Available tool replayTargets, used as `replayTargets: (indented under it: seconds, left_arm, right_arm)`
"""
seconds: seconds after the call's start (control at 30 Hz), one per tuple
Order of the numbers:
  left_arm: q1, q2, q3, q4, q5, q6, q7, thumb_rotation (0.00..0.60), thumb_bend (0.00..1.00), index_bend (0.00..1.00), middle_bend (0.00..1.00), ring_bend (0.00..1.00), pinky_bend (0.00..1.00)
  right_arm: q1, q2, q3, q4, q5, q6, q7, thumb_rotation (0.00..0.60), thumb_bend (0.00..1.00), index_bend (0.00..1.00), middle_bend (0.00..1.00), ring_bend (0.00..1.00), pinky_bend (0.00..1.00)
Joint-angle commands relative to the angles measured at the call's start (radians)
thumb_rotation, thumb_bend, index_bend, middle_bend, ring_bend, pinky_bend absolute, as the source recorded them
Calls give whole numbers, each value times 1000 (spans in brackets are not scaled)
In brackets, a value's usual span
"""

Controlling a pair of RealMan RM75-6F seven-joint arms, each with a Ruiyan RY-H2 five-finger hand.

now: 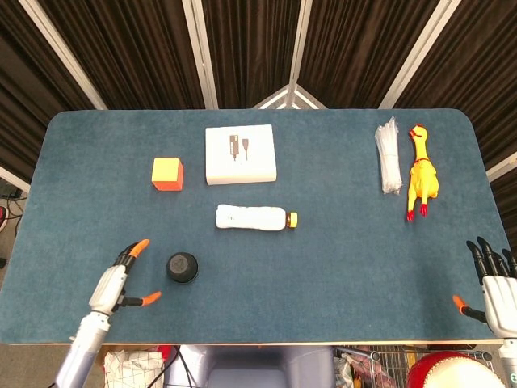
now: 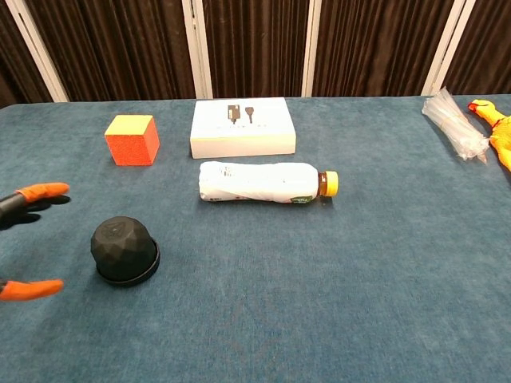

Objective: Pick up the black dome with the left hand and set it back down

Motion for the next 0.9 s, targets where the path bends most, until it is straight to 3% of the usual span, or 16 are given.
replayTargets:
  seconds: [0.03,0.8,0.9]
  left_arm:
    - [-21,-52,-1,55,-1,-15,-28,600,0,12,57,0,0]
    - [-68,-141,-29,97,-70,-54,39,600,6,34,158,0,0]
    - [-71,-145,-23,93,-61,-45,48,600,7,37,196,0,0]
  right_arm:
    - [2,3,2,-3,3,-2,2,600,209,0,0,166,80]
    - [26,6,17,18,31,-41,31,600,209,0,0,166,79]
    - [0,5,-4,3,8,-7,21,600,209,0,0,166,79]
